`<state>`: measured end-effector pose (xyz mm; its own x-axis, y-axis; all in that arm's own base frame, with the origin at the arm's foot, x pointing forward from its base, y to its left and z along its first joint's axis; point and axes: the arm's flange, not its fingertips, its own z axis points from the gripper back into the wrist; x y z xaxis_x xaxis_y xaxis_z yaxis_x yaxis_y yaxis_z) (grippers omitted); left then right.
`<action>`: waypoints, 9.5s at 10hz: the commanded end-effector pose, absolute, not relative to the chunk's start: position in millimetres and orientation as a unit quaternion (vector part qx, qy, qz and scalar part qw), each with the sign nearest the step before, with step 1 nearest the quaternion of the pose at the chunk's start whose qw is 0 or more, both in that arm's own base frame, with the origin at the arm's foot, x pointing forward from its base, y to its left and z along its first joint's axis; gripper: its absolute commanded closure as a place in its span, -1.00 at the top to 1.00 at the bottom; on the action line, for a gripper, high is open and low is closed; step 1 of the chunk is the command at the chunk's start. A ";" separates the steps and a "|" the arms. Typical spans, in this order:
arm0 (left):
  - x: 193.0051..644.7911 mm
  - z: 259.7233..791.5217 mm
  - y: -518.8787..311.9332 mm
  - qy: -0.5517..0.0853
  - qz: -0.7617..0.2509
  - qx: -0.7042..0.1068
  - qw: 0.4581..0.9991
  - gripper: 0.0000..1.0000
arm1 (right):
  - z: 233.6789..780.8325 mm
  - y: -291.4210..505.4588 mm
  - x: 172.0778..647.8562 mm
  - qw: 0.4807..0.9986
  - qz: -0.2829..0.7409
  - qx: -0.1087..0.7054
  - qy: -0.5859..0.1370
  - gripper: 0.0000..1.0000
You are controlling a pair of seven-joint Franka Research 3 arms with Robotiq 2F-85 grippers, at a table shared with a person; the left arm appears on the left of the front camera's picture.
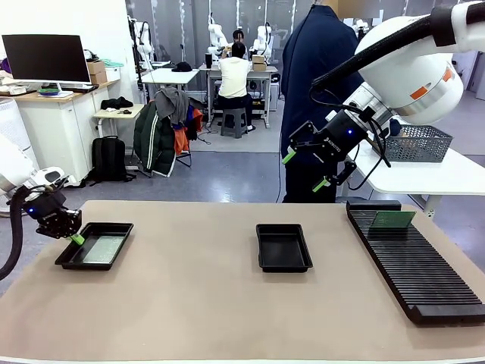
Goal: Inspect and transfer BCBs to ESD trays.
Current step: Pick up the ESD tray and place it on the left side of the table, then pick up the Blank PCB from the PCB Rack and place it in the right ESD tray.
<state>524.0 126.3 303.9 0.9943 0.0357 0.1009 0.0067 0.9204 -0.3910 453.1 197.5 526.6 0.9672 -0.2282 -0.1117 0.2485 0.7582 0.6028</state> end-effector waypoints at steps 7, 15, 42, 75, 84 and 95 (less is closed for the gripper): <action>512.1 324.4 117.0 -0.059 0.012 -0.184 0.981 0.45 | 527.2 198.2 455.7 0.940 -0.128 0.315 0.017 1.00; 508.6 433.7 56.8 -0.066 -0.010 -0.071 0.995 0.75 | 527.2 198.2 455.7 0.940 -0.128 0.315 0.017 1.00; 511.8 432.1 60.6 -0.079 -0.013 -0.084 0.993 0.75 | 742.7 -16.6 387.6 0.931 0.286 0.148 -0.173 1.00; 511.8 432.1 60.6 -0.079 -0.013 -0.084 0.993 0.75 | 502.5 -58.7 512.4 0.676 0.725 -0.054 -0.124 1.00; 511.8 432.1 60.6 -0.079 -0.013 -0.084 0.993 0.75 | 380.0 -57.8 608.6 0.710 0.700 -0.045 -0.057 1.00; 511.8 432.1 60.6 -0.079 -0.013 -0.084 0.993 0.75 | 363.9 -72.6 617.7 0.714 0.696 -0.024 -0.063 0.89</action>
